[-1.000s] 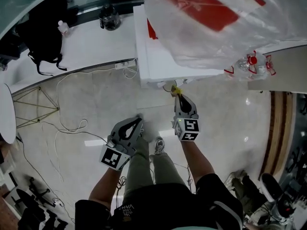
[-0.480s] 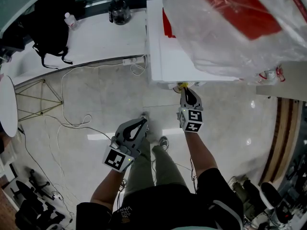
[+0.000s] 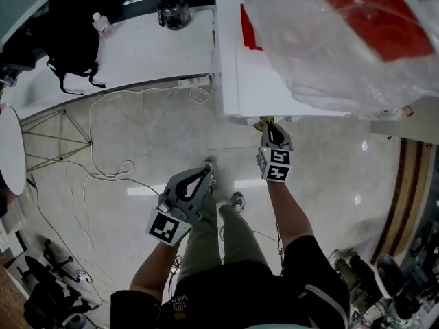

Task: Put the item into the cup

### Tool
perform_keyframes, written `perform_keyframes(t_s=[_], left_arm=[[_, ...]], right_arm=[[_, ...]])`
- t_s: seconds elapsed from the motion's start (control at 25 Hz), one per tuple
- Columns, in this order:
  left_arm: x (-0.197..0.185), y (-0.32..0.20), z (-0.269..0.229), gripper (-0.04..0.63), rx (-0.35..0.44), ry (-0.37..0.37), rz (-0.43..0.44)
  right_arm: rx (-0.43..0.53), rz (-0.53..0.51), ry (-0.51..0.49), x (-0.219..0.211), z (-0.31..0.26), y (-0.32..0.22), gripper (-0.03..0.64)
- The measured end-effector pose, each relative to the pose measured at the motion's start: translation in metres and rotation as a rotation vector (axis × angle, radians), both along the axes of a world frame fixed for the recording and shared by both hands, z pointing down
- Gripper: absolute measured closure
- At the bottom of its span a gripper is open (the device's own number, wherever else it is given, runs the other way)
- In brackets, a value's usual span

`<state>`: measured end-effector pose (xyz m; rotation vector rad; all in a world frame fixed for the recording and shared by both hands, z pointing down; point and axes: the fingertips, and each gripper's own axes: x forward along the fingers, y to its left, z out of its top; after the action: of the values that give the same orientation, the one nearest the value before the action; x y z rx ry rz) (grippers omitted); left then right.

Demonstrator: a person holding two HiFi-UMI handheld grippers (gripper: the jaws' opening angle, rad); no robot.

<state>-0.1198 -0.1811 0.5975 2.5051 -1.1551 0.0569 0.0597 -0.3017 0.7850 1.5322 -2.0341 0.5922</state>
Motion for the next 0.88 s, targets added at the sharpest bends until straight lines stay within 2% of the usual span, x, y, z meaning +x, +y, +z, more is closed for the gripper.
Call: perform_keyframes(t_s=[0.88], left_arm=[[-0.016, -0.004, 0.011, 0.575, -0.008, -0.009, -0.055]], right_arm=[[-0.159, -0.102, 0.095, -0.005, 0.051, -0.018, 0.569]])
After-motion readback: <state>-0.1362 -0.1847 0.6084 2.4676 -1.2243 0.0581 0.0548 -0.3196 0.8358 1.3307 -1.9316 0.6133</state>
